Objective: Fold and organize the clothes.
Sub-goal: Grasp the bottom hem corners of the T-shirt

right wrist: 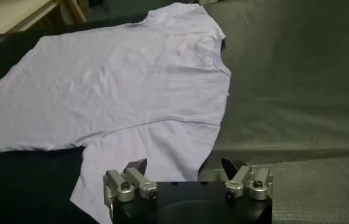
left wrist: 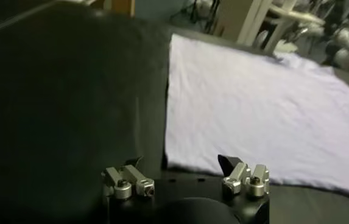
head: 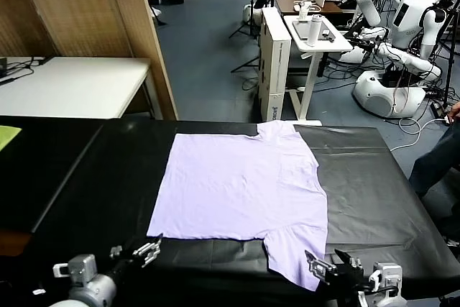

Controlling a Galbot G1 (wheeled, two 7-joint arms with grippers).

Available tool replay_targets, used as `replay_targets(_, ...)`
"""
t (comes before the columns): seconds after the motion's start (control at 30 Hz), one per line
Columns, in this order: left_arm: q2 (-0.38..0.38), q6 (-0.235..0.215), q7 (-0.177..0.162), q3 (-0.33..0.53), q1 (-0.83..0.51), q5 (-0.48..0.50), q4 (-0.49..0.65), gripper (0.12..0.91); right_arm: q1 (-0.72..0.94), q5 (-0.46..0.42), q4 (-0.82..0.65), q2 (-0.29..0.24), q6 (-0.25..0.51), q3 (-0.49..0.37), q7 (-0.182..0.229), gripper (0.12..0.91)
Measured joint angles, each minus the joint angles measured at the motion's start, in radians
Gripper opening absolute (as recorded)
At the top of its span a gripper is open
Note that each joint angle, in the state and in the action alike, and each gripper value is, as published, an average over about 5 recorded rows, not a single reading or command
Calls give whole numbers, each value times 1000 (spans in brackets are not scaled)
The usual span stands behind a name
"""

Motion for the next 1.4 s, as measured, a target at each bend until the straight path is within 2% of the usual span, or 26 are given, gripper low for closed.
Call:
replay_targets(0.3, -9, -4, 2, 8, -20, 4, 22, 903, 0, -15, -8, 12, 9, -9, -3, 907)
replay_targets(0.37, -13, -4, 3, 11, -21, 3, 27, 865, -1, -18, -10, 13, 10, -12, -5, 905)
replay_targets(0.47, -18, -6, 3, 15, -21, 4, 33, 747, -1, -22, -13, 14, 10, -17, -7, 867)
replay_targets(0.53, -19, -6, 3, 16, -21, 4, 36, 667, -1, -24, -16, 15, 10, -19, -8, 797)
replay_targets(0.63, -20, -7, 3, 16, -20, 3, 40, 586, -4, -27, -20, 15, 11, -20, -10, 669)
replay_targets(0.8, -21, -12, 3, 16, -17, 3, 45, 513, -7, -31, -23, 16, 13, -21, -17, 445)
replay_targets(0.93, -21, -14, 3, 16, -15, 3, 47, 410, -3, -38, -29, 17, 16, -22, -22, 282)
replay_targets(1.13, -22, -18, 4, 16, -18, 7, 54, 277, -4, -43, -32, 20, 17, -25, -26, 196)
replay_targets(1.23, -22, -21, 4, 15, -21, 8, 60, 246, -7, -47, -30, 20, 18, -25, -31, 147)
replay_targets(1.4, -22, -23, 3, 14, -22, 7, 58, 205, -20, -51, -16, 18, 18, -20, -32, 138)
